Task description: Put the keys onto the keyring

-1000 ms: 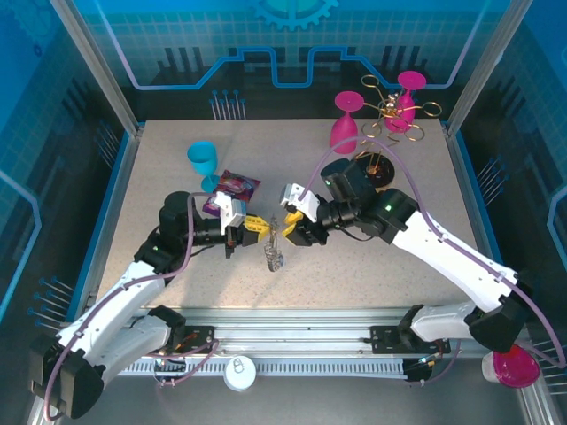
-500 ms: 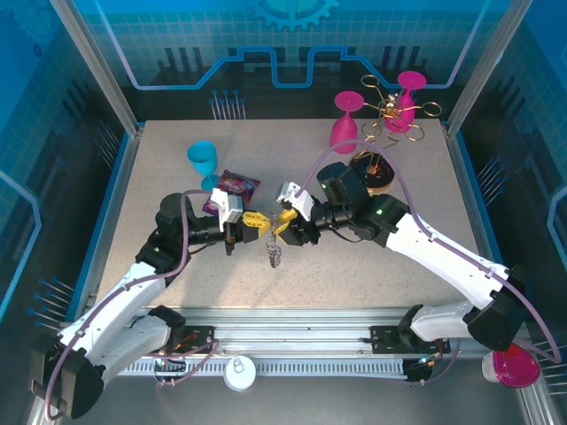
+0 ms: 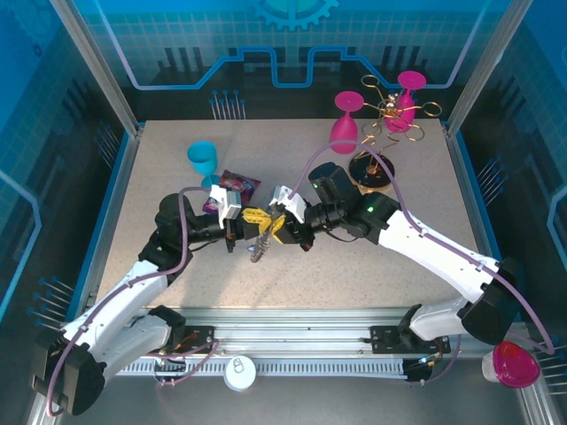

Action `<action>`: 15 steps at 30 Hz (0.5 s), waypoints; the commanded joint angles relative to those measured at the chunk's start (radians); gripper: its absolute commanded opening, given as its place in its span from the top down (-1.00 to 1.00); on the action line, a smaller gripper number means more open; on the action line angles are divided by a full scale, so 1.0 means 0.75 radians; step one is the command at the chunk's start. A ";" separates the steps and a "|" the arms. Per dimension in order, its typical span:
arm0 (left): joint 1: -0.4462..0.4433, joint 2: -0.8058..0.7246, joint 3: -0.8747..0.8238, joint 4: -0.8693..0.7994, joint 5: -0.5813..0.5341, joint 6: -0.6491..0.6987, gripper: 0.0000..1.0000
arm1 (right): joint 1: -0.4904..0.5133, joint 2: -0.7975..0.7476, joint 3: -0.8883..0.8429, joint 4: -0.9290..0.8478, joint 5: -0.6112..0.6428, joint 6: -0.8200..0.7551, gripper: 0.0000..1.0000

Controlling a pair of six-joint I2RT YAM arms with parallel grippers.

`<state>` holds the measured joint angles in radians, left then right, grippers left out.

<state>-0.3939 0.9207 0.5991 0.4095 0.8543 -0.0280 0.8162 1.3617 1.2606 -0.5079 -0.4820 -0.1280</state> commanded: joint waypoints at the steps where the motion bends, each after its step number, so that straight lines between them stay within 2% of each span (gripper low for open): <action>1: -0.006 -0.002 -0.009 0.097 0.023 -0.016 1.00 | 0.022 0.009 0.056 -0.012 -0.006 -0.028 0.95; 3: -0.006 -0.006 -0.015 0.099 0.021 -0.016 1.00 | 0.022 -0.004 0.051 -0.008 0.023 -0.034 0.93; 7: -0.007 -0.014 -0.021 0.091 0.021 -0.014 1.00 | 0.002 -0.067 0.017 -0.003 0.099 -0.044 0.56; 10: -0.006 -0.021 -0.023 0.085 0.021 -0.010 1.00 | -0.043 -0.130 -0.011 -0.012 0.102 -0.046 0.49; 15: -0.007 -0.019 -0.026 0.083 0.029 -0.009 1.00 | -0.091 -0.175 -0.008 -0.032 0.031 -0.065 0.48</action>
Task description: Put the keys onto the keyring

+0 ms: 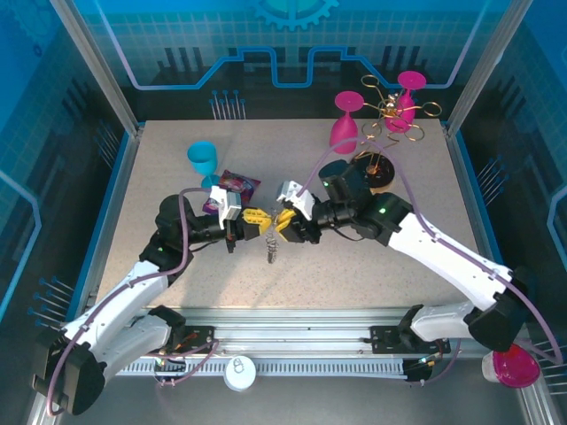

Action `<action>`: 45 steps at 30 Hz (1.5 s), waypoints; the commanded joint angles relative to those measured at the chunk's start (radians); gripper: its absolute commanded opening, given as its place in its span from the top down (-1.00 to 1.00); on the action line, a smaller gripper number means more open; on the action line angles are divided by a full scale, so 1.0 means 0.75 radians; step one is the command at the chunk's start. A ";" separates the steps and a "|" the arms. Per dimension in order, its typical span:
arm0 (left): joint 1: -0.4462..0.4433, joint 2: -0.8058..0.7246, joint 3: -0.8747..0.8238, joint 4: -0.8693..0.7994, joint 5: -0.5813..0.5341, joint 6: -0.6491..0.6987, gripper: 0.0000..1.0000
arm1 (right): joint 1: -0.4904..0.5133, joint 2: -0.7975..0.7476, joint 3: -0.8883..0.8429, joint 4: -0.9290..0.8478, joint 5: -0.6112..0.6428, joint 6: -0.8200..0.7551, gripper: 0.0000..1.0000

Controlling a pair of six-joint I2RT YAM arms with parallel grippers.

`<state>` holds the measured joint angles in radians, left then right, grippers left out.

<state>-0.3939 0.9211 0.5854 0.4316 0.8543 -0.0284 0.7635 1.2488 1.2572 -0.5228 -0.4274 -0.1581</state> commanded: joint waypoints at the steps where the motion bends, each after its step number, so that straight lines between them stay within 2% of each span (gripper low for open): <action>1: -0.005 -0.020 -0.007 0.053 0.031 -0.007 1.00 | -0.022 -0.023 0.002 -0.008 -0.056 -0.024 0.49; 9: -0.007 -0.021 -0.001 0.032 0.042 0.001 1.00 | -0.021 0.044 0.024 0.128 -0.091 0.012 0.58; 19: -0.006 -0.020 -0.001 0.031 0.053 -0.001 1.00 | -0.010 0.105 0.050 0.147 -0.148 0.014 0.65; 23: -0.006 -0.015 -0.001 0.036 0.061 -0.007 1.00 | -0.008 0.116 0.056 0.153 -0.165 0.013 0.80; 26: -0.007 -0.015 -0.001 0.034 0.058 -0.007 1.00 | -0.008 0.116 0.058 0.163 -0.191 0.008 1.00; 28: -0.006 -0.019 -0.003 0.022 0.047 -0.002 1.00 | -0.007 0.113 0.062 0.155 -0.197 0.000 1.00; 32: -0.006 -0.039 0.018 -0.108 0.003 0.078 0.80 | -0.005 0.118 0.105 0.044 -0.167 -0.053 1.00; 35: -0.007 -0.040 0.068 -0.301 -0.003 0.204 0.77 | 0.012 0.138 0.167 -0.097 -0.129 -0.125 1.00; 40: -0.007 -0.028 0.141 -0.528 -0.002 0.355 0.79 | 0.050 0.210 0.300 -0.323 -0.066 -0.232 1.00; 45: -0.007 -0.015 0.167 -0.579 0.002 0.387 0.84 | 0.104 0.320 0.464 -0.547 0.017 -0.342 1.00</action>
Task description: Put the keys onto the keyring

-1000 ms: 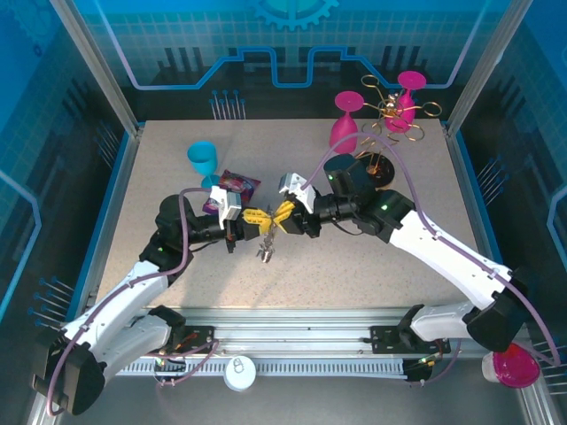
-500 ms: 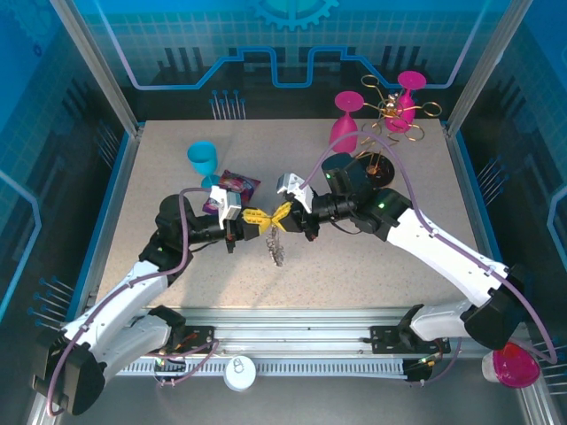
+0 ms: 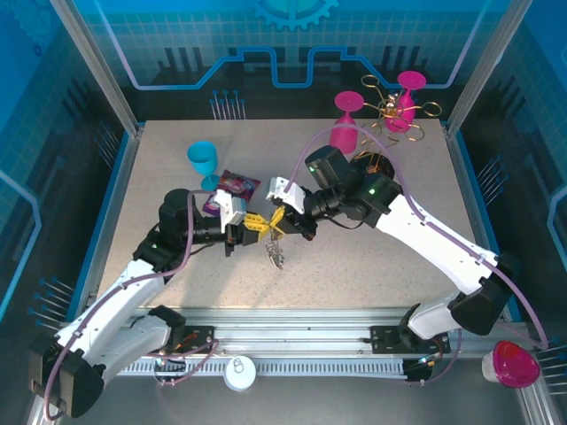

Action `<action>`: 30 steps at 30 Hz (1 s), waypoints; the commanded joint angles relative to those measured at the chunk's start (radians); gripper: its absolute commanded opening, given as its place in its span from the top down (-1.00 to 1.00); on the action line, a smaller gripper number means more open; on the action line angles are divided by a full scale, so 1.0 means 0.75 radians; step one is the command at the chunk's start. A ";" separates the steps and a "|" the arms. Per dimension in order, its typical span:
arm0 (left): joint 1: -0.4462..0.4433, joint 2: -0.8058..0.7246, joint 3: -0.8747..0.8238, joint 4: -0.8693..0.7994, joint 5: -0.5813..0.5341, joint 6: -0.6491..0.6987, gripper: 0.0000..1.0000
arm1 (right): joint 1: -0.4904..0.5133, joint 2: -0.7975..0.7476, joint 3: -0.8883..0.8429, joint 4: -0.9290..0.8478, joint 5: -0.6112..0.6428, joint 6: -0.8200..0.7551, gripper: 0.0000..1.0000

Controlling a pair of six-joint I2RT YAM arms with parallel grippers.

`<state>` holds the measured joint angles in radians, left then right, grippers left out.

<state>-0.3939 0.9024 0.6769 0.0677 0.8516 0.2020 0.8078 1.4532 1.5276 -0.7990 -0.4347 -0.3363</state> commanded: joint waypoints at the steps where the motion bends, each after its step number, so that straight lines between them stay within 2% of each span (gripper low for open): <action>1: -0.005 0.012 0.051 -0.098 0.006 0.084 0.86 | 0.052 0.064 0.126 -0.210 0.038 -0.118 1.00; 5: -0.006 0.027 0.074 -0.140 0.004 0.111 0.96 | 0.076 0.113 0.202 -0.289 0.062 -0.151 1.00; 9: -0.006 0.022 0.074 -0.146 0.006 0.128 1.00 | 0.061 0.058 0.141 -0.179 0.050 -0.099 1.00; 10: -0.007 0.017 0.072 -0.140 0.007 0.130 1.00 | 0.046 0.024 0.096 -0.116 0.047 -0.066 0.93; 12: -0.005 0.009 0.055 -0.105 0.013 0.126 1.00 | 0.016 -0.052 -0.007 0.019 0.046 0.007 0.55; 16: -0.006 -0.013 0.009 0.016 0.028 0.080 1.00 | -0.043 -0.199 -0.252 0.276 0.045 0.133 0.25; 21: -0.006 -0.015 -0.013 0.107 0.044 0.022 1.00 | -0.049 -0.264 -0.421 0.410 0.020 0.203 0.18; 30: -0.005 -0.023 -0.032 0.169 0.063 -0.036 1.00 | -0.016 -0.220 -0.456 0.518 -0.007 0.236 0.10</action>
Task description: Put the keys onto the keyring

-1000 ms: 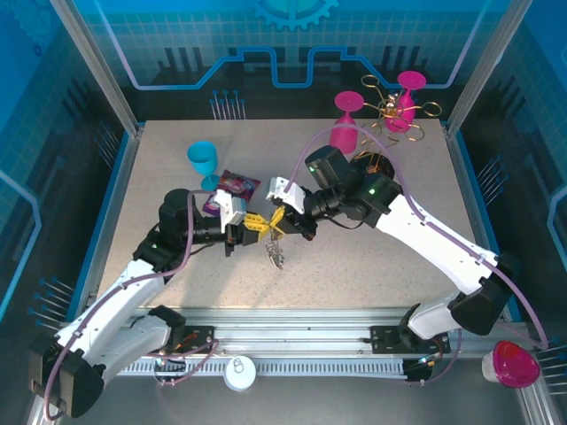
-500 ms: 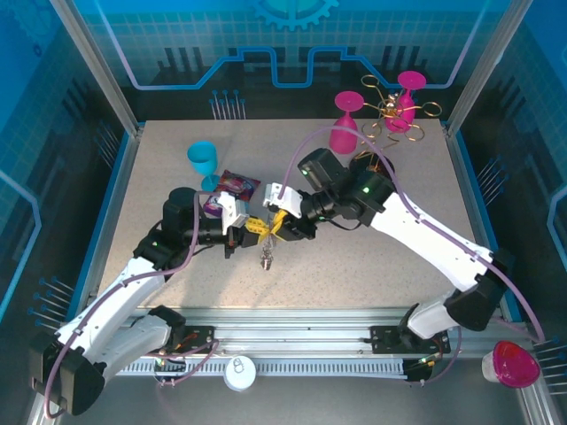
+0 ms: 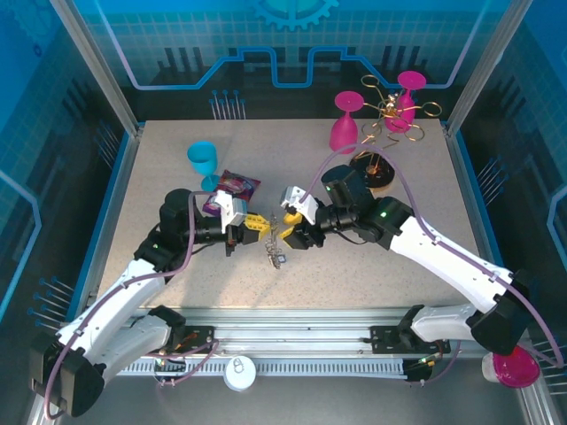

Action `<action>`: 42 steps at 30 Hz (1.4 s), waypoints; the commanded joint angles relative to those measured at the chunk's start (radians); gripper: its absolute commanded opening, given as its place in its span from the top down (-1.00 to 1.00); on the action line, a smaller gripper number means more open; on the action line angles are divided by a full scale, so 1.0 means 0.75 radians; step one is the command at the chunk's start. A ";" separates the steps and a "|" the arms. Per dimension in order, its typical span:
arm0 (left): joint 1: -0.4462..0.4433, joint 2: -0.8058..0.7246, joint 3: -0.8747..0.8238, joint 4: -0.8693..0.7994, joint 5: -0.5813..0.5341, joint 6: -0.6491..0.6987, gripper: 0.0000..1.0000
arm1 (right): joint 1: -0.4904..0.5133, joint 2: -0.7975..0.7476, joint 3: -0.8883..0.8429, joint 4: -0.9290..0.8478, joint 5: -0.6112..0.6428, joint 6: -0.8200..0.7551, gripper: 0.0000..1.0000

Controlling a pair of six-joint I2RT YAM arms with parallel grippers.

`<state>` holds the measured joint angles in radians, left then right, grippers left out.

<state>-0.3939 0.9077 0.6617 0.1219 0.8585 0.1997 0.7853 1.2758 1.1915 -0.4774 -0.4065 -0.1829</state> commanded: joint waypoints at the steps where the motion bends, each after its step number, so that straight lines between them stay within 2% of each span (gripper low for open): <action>1: -0.006 -0.031 -0.014 0.103 0.054 -0.040 1.00 | 0.016 0.023 -0.008 0.096 -0.052 0.033 0.09; 8: -0.006 -0.034 -0.035 0.198 0.052 -0.113 1.00 | 0.024 0.076 -0.009 0.115 -0.110 0.035 0.11; 18: -0.006 -0.041 -0.052 0.224 0.038 -0.127 1.00 | 0.021 0.063 -0.030 0.103 -0.140 0.041 0.60; 26: -0.006 -0.050 -0.056 0.165 0.001 -0.076 1.00 | 0.010 0.019 0.023 0.012 -0.049 0.018 1.00; 36: -0.005 -0.039 -0.035 0.061 -0.028 0.006 1.00 | 0.020 0.062 0.225 -0.208 0.028 -0.059 1.00; 42: -0.006 -0.029 -0.042 0.020 -0.055 0.025 1.00 | 0.028 0.075 0.299 -0.253 0.072 -0.088 1.00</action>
<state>-0.3981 0.8879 0.6254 0.1879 0.8330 0.1864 0.8009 1.3369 1.3567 -0.6361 -0.3805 -0.2218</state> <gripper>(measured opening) 0.049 0.060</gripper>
